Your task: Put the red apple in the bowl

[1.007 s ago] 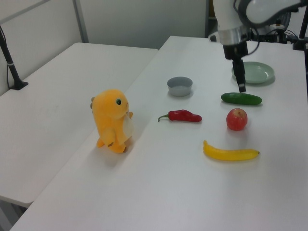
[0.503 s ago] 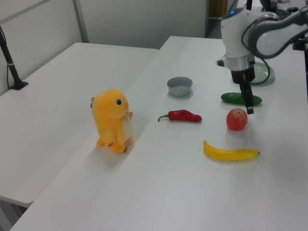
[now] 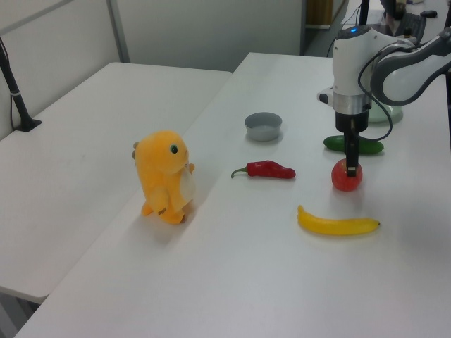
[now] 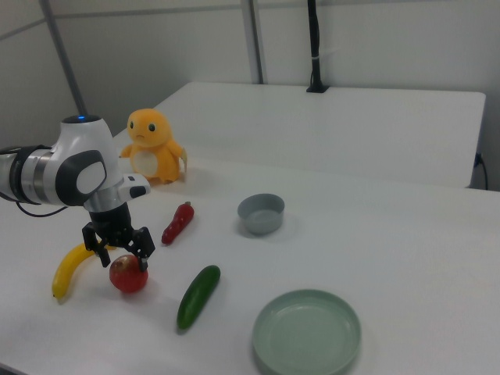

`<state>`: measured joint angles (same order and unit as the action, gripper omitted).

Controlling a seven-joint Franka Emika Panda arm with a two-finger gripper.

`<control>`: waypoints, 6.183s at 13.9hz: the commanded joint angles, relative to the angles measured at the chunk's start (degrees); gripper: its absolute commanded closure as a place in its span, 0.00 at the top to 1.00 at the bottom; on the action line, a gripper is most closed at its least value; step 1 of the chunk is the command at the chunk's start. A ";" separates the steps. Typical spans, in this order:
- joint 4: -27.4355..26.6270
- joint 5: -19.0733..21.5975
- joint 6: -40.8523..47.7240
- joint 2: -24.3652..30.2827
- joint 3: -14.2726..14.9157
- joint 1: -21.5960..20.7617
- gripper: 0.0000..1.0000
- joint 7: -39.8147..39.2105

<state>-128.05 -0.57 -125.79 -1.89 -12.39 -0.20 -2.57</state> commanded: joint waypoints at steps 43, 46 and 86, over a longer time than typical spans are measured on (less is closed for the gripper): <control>58.26 -0.66 4.41 -35.01 5.70 5.64 0.40 -0.33; 57.92 -0.74 -0.60 -37.04 6.41 5.82 0.40 -0.06; 39.38 3.38 37.98 1.80 13.00 -1.65 1.00 5.82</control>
<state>-82.16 -0.42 -87.64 -6.03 -3.44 1.60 2.77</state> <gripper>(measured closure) 0.000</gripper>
